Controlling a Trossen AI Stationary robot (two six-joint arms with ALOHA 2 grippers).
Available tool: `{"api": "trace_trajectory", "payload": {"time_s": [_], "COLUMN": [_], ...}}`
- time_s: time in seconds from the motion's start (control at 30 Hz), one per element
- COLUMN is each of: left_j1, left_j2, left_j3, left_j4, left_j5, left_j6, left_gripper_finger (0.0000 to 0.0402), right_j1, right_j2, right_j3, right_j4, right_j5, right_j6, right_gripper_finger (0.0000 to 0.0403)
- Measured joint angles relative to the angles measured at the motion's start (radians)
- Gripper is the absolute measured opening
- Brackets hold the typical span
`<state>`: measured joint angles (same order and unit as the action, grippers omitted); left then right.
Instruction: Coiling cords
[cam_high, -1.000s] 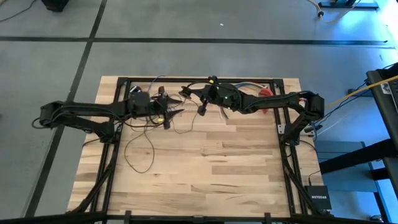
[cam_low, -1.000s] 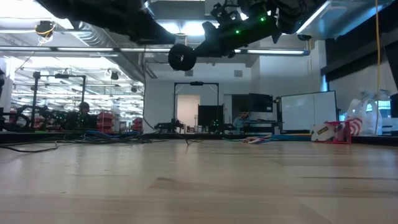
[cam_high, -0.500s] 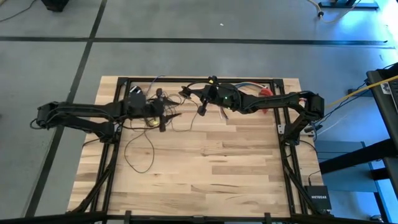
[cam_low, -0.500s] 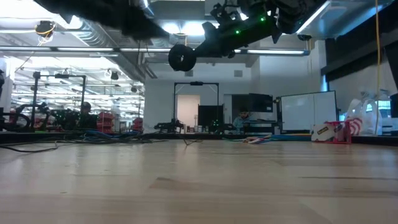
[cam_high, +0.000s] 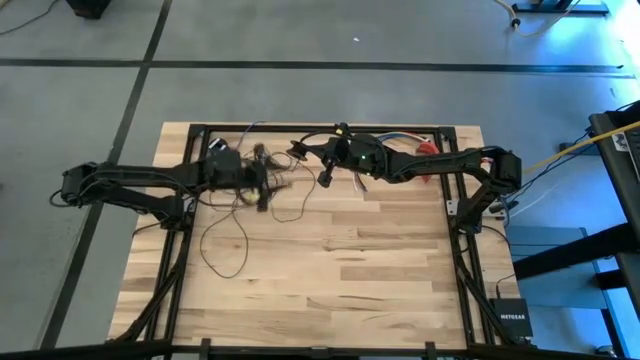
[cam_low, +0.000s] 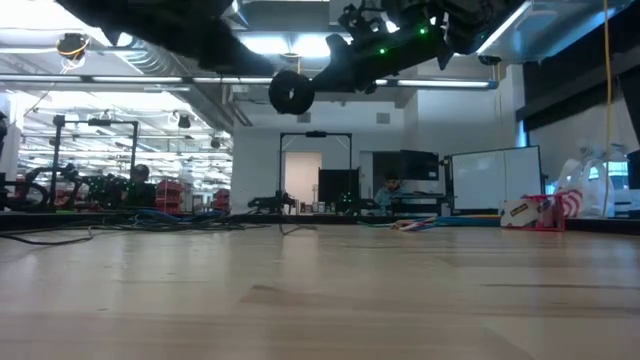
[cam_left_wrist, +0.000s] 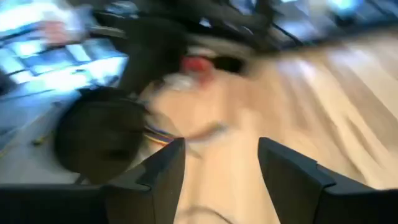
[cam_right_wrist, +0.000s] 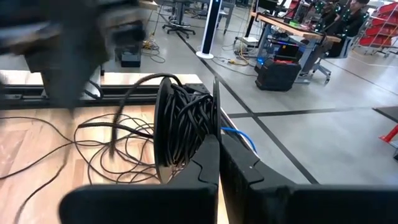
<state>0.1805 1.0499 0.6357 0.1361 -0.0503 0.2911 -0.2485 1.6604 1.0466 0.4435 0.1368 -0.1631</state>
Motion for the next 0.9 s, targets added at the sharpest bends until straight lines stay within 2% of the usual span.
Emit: {"api": "trace_trajectory", "payload": {"time_s": [0.1,0.2,0.33,0.53,0.77,0.9], "left_j1": [-0.009,-0.012,-0.029,-0.061,-0.094,-0.094], "left_j2": [0.0,0.0,-0.009,-0.057,-0.089,-0.089], "left_j3": [0.0,-0.001,-0.002,-0.001,0.0,0.0], "left_j4": [-0.118,-0.189,-0.13,-0.063,0.003,0.012], "left_j5": [0.037,0.005,-0.034,-0.193,-0.201,-0.201], "left_j6": [0.089,0.138,0.195,0.368,0.429,0.593], "left_gripper_finger": [0.0196,0.0196,0.0196,0.0196,0.0196,0.0196], "right_j1": [0.0,0.0,0.0,0.0,0.0,0.0], "right_j2": [0.0,0.0,0.0,0.0,0.0,0.0], "right_j3": [0.0,0.0,0.0,0.0,0.0,0.0], "right_j4": [0.004,0.01,0.009,-0.002,0.009,0.01], "right_j5": [0.0,0.0,0.0,-0.033,-0.034,-0.034], "right_j6": [-0.005,-0.025,-0.026,-0.026,-0.026,-0.026], "right_gripper_finger": [0.0005,0.0005,0.0005,0.0005,0.0005,0.0005]}}
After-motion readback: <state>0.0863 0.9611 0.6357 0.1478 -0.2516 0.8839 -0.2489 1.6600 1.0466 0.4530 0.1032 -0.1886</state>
